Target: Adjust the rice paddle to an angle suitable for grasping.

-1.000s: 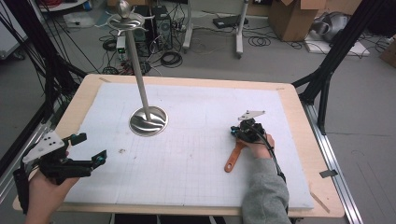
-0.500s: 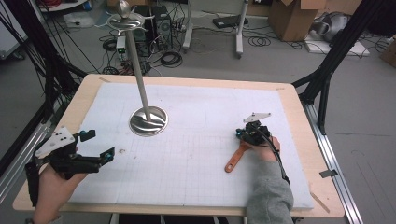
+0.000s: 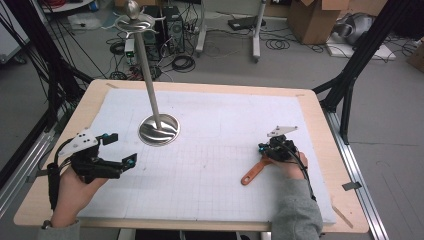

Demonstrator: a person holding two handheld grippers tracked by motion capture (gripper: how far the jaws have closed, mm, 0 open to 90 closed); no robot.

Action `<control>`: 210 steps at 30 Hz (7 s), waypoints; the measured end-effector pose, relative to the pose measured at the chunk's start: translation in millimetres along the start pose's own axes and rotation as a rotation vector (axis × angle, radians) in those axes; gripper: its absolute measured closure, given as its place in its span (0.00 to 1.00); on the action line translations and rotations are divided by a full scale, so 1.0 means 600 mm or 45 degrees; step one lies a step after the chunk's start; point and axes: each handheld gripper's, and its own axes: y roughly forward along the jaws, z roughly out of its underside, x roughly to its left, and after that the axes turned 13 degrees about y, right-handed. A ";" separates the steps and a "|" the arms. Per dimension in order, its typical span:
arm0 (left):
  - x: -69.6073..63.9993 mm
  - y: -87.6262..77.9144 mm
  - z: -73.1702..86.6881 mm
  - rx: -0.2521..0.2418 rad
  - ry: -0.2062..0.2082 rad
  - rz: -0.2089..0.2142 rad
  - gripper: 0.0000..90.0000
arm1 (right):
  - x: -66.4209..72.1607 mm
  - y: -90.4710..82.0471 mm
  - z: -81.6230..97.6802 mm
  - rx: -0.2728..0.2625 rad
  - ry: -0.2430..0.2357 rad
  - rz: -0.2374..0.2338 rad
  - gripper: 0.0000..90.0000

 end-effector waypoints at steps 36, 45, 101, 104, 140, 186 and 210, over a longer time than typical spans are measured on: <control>-0.009 0.078 -0.027 -0.018 0.033 0.136 0.02 | -0.034 -0.074 0.064 0.057 0.049 -0.009 1.00; -0.012 0.090 -0.031 -0.015 0.041 0.154 0.02 | -0.033 -0.084 0.070 0.047 0.027 -0.038 1.00; -0.010 0.079 -0.023 0.005 0.031 0.124 0.02 | 0.048 -0.081 0.083 0.124 -0.173 -0.324 1.00; -0.008 0.069 -0.020 0.005 0.027 0.108 0.02 | 0.051 -0.074 0.075 0.129 -0.177 -0.316 1.00; 0.000 -0.025 0.025 0.060 -0.018 -0.053 0.02 | 0.065 0.001 0.000 0.078 -0.074 -0.131 1.00; -0.002 -0.064 0.037 0.058 -0.024 -0.104 0.02 | 0.040 0.019 -0.031 -0.076 0.013 0.016 0.99; 0.001 -0.045 0.033 0.063 -0.024 -0.067 0.02 | -0.001 -0.046 -0.023 -0.187 -0.022 -0.043 0.59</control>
